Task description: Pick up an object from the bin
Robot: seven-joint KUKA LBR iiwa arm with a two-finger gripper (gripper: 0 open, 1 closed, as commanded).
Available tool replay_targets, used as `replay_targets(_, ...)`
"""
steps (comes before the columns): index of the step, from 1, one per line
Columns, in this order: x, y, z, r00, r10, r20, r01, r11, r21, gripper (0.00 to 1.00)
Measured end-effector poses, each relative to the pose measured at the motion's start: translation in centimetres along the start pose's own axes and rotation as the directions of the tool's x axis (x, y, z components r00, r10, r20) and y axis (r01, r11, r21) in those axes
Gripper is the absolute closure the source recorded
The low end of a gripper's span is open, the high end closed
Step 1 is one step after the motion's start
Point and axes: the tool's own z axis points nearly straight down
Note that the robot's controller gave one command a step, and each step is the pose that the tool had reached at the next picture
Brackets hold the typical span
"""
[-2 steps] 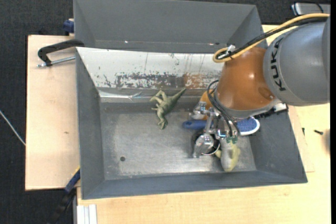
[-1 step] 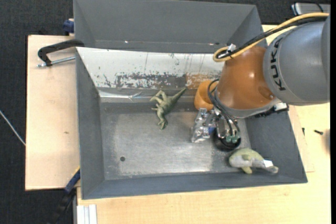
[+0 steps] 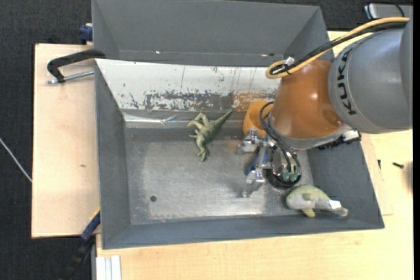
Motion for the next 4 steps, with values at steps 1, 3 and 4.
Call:
replay_targets(1, -0.3, -6.0, -0.1, 0.999, -0.031, 0.01, 0.031, 1.0, 0.002, 0.0)
replay_targets(3, -0.8, -4.4, -10.8, 0.997, -0.082, 0.012, 0.082, 0.997, 0.002, 1.0)
replay_targets(4, 0.2, -10.7, -15.9, 0.915, -0.403, 0.005, 0.403, 0.915, 0.002, 1.0)
